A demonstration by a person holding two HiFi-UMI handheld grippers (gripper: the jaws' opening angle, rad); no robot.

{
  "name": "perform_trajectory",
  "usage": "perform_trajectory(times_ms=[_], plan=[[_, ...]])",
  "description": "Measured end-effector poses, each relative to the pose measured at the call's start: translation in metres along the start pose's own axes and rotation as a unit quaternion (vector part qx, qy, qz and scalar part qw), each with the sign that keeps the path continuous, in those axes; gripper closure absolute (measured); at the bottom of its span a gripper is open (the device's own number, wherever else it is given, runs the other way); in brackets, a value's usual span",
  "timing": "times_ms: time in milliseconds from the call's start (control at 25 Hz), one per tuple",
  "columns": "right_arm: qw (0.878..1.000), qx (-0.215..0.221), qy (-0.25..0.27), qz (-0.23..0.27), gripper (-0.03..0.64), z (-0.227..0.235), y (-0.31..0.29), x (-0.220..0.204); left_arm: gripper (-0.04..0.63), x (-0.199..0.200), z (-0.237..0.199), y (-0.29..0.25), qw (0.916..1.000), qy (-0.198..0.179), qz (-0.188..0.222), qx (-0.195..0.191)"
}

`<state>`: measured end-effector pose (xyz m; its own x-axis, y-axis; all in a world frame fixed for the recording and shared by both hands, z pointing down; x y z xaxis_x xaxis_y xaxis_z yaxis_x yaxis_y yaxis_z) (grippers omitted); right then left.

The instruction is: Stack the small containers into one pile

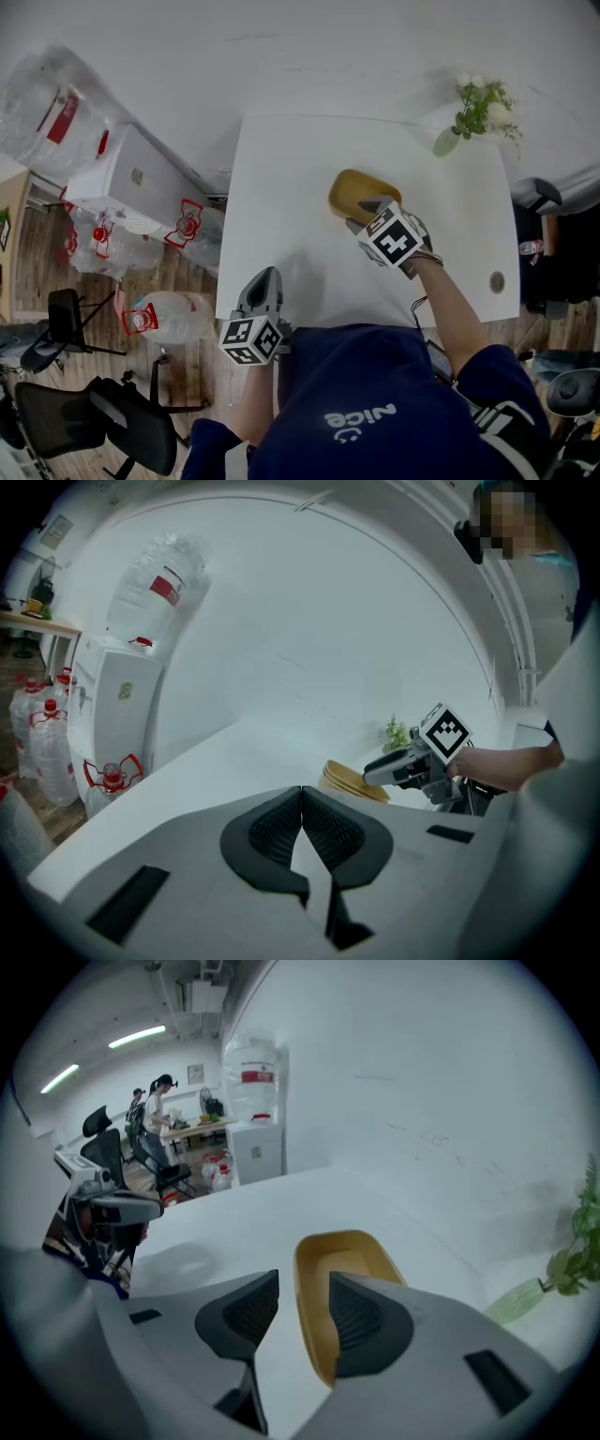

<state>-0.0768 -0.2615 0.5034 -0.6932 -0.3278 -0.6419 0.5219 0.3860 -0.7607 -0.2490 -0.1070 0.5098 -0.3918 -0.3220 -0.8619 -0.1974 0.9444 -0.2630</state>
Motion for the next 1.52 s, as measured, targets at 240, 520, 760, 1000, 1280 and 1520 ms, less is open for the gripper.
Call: perform_trajectory(times_ms=[240, 520, 760, 1000, 1280, 1520], plan=[[0.984, -0.048, -0.078, 0.151, 0.445, 0.023, 0.044, 0.007, 0.575, 0.003, 0.011, -0.002, 0.9997, -0.019, -0.001, -0.015], [0.954, -0.107, -0.127, 0.251, 0.445, 0.018, 0.092, -0.026, 0.575, 0.012, 0.044, -0.011, 0.9971, -0.049, 0.005, -0.058], [0.918, -0.142, -0.231, 0.289, 0.446, 0.003, 0.109, -0.073, 0.575, 0.026, 0.078, -0.017, 0.9903, -0.095, 0.028, -0.098], [0.908, -0.169, -0.252, 0.291, 0.446, -0.008, 0.118, -0.095, 0.575, 0.028, 0.098, -0.020, 0.9880, -0.095, 0.041, -0.115], [0.904, -0.169, -0.260, 0.294, 0.446, -0.013, 0.123, -0.101, 0.575, 0.022, 0.111, -0.022, 0.9866, -0.091, 0.036, -0.130], [0.892, -0.152, -0.285, 0.315, 0.446, -0.018, 0.125, -0.103, 0.575, 0.020, 0.115, -0.022, 0.9870, -0.084, 0.037, -0.132]])
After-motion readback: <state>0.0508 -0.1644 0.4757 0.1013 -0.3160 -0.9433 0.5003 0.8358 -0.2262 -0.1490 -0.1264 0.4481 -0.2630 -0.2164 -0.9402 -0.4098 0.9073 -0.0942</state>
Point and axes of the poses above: the fingertips, and each gripper's own axes: y backward along the fingers, z to its right, x out of its top, the point moved 3 cm from there along y, backward along the fingers, and after that the axes turned 3 degrees about z, right-handed, at the moved point
